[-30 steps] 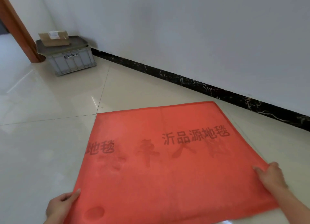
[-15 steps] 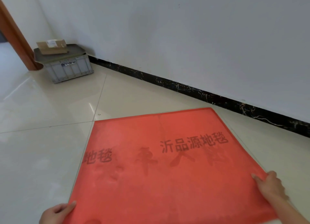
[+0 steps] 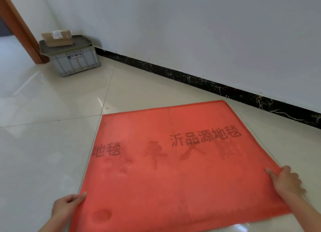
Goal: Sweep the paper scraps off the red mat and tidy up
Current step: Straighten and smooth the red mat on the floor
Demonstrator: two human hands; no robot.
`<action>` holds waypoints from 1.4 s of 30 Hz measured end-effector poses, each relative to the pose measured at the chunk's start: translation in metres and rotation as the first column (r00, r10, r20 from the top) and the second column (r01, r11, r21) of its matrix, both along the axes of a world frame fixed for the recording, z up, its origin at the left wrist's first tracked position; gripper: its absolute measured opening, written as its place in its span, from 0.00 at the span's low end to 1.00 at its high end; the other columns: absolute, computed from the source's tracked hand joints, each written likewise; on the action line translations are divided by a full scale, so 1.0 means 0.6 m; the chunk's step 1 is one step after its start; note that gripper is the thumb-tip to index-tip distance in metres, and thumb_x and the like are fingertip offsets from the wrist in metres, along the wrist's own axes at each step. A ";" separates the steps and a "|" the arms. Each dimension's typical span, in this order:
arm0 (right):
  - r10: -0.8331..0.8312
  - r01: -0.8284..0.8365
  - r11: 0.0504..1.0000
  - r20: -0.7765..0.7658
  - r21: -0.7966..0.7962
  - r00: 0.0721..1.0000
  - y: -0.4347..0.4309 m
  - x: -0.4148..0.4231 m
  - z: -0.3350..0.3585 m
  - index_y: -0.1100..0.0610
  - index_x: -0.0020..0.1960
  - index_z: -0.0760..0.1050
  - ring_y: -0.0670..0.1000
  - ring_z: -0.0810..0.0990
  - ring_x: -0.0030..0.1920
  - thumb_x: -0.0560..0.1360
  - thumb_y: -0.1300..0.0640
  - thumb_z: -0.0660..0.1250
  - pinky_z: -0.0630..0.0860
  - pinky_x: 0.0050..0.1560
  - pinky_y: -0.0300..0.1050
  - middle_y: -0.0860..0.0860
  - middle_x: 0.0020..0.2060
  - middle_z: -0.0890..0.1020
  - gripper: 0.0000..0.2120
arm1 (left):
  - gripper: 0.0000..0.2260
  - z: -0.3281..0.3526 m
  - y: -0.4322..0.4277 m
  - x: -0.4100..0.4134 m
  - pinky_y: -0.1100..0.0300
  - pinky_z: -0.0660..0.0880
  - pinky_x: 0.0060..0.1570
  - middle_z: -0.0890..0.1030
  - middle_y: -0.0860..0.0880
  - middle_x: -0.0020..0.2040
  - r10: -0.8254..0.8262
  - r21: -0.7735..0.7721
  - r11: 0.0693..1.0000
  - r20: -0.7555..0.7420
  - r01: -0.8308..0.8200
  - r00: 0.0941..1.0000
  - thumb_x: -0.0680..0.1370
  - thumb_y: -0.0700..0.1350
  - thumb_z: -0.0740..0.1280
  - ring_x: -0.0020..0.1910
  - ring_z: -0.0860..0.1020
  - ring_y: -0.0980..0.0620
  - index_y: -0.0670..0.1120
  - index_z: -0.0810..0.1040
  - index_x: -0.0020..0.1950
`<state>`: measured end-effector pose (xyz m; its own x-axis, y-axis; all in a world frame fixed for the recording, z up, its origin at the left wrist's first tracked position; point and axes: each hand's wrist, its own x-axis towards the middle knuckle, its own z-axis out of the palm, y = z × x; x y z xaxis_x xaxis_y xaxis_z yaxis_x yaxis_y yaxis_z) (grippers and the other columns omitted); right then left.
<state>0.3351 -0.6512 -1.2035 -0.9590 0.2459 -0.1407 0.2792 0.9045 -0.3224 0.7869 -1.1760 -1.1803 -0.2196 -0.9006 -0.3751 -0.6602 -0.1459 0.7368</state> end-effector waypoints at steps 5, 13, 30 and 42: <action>0.209 -0.191 0.914 -0.013 0.358 0.978 -0.013 0.010 0.001 0.53 0.74 0.63 0.67 0.58 0.71 0.80 0.46 0.56 0.51 0.67 0.77 0.66 0.69 0.64 0.24 | 0.20 -0.018 -0.001 -0.009 0.44 0.75 0.52 0.77 0.34 0.48 -0.056 -0.210 0.968 0.349 0.137 0.935 0.69 0.49 0.78 0.47 0.77 0.35 0.36 0.75 0.47; 0.850 -0.748 0.526 -0.218 0.406 0.480 -0.306 0.136 0.091 0.52 0.78 0.59 0.64 0.62 0.74 0.64 0.58 0.79 0.56 0.68 0.71 0.57 0.75 0.65 0.48 | 0.37 0.085 -0.008 -0.025 0.46 0.69 0.64 0.68 0.47 0.73 -0.447 -0.339 0.692 0.494 0.638 0.746 0.71 0.51 0.76 0.70 0.69 0.44 0.49 0.63 0.75; 0.889 -0.987 -0.122 0.432 -0.104 -0.155 -0.690 0.567 0.081 0.48 0.79 0.47 0.70 0.45 0.76 0.62 0.51 0.81 0.58 0.64 0.78 0.49 0.79 0.51 0.57 | 0.56 0.026 0.040 0.045 0.57 0.51 0.75 0.48 0.44 0.80 -0.717 0.054 0.584 0.503 0.810 0.484 0.64 0.54 0.80 0.79 0.51 0.48 0.43 0.46 0.80; 0.887 -0.937 -0.347 0.334 0.030 -0.318 -0.701 0.610 0.052 0.68 0.77 0.44 0.65 0.57 0.75 0.69 0.53 0.75 0.56 0.68 0.73 0.63 0.77 0.53 0.52 | 0.44 0.021 0.067 0.008 0.55 0.66 0.69 0.48 0.48 0.81 -0.573 0.056 0.637 0.701 0.768 0.424 0.74 0.49 0.72 0.79 0.50 0.50 0.46 0.47 0.80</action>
